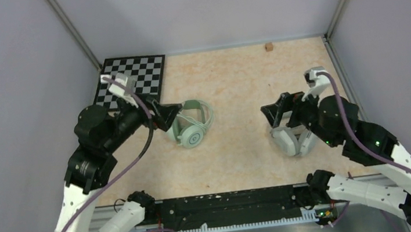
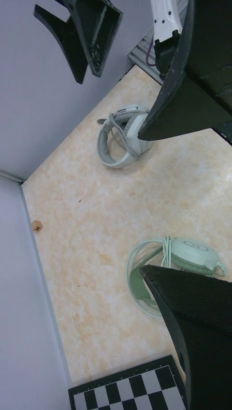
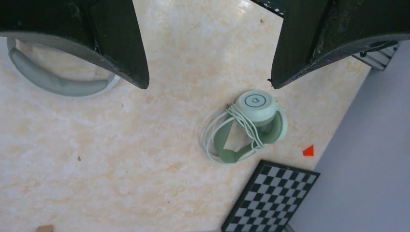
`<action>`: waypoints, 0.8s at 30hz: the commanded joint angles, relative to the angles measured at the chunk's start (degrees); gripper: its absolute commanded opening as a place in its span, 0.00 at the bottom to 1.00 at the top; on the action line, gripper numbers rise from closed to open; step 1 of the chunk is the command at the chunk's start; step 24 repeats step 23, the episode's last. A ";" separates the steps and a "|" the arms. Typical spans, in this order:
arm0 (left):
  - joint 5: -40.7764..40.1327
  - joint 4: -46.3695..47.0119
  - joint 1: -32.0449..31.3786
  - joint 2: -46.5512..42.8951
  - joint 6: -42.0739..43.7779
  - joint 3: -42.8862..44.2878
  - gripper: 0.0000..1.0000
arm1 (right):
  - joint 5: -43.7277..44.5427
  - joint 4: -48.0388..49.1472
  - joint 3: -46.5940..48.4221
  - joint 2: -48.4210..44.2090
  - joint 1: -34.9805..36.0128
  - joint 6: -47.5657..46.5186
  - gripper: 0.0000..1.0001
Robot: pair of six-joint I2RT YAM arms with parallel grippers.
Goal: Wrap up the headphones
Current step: Reset both arms
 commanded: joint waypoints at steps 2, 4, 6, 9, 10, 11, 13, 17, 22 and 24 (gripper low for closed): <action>-0.53 5.77 0.05 -8.61 0.73 -7.64 0.99 | -0.28 -3.04 3.00 -4.66 0.37 -0.41 0.94; -1.39 4.69 0.10 -10.03 -0.23 -8.63 0.99 | -1.92 -2.85 2.89 -5.61 0.31 0.51 0.94; 0.26 4.33 0.06 -11.19 -0.96 -9.96 0.99 | -3.16 -2.36 2.31 -6.57 0.39 1.33 0.94; 2.26 4.55 0.04 -12.37 -2.00 -11.91 0.99 | -3.33 -1.23 1.05 -8.17 0.34 2.14 0.94; 2.36 4.46 0.05 -12.48 -1.83 -12.13 0.99 | -3.38 -0.95 0.77 -8.54 0.31 2.26 0.94; 2.08 4.19 0.08 -12.44 -1.58 -12.08 0.99 | -3.41 -0.92 0.40 -8.77 0.36 2.50 0.94; 1.28 3.43 0.02 -12.48 -1.19 -11.75 0.99 | -3.44 -1.02 0.10 -9.38 0.37 2.87 0.94; 1.21 3.61 0.05 -13.02 -1.67 -11.62 0.99 | -3.06 -2.07 0.25 -10.12 0.31 3.45 0.93; 2.84 4.13 0.05 -12.42 -2.85 -11.13 0.99 | -2.89 -2.35 -0.36 -11.87 0.38 4.11 0.93; 3.02 4.09 0.07 -12.37 -2.96 -11.08 0.99 | -2.88 -2.33 -0.44 -12.06 0.33 4.31 0.93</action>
